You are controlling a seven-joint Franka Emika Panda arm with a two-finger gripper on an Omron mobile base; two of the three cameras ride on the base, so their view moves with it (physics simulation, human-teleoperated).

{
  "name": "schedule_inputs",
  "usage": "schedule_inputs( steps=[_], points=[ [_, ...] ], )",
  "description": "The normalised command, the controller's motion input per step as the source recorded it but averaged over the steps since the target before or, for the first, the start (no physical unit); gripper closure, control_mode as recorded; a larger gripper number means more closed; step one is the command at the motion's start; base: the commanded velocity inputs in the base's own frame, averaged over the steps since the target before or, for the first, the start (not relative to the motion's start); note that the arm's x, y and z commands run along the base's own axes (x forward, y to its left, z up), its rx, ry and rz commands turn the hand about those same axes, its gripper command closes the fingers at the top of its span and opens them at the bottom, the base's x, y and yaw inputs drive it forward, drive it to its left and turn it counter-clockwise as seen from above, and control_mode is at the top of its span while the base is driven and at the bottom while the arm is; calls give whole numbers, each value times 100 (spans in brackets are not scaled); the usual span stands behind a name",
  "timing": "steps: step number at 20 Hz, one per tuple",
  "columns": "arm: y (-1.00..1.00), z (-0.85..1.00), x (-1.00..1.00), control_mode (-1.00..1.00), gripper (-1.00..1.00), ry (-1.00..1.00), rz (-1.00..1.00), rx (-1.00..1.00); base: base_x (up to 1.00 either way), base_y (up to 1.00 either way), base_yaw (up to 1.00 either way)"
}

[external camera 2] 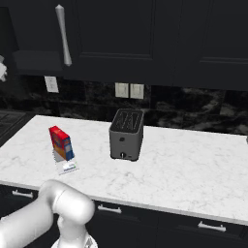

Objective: Pick the boxed food and place it on the digital scale for weighing, and close the cabinet.

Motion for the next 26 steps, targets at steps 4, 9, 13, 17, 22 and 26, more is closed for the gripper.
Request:
schedule_inputs(
  steps=[4, 9, 13, 17, 22, 26],
  points=[
    [-44, -7, 100, -100, -100, 13, 5, 10, 0, 0, 0],
    [-3, -33, 100, -100, -100, 3, -7, -4, 0, 0, 0],
    [0, -48, 100, -100, -100, 0, -21, -10, 0, 0, 0],
    [0, -48, 100, -100, -100, 0, -24, -5, 0, 0, 0],
    [-12, -41, 100, -100, -100, 0, -19, 0, 0, 0, 0],
    [-28, -49, 100, -100, -100, 0, -8, 0, 0, 0, 0]
  ],
)
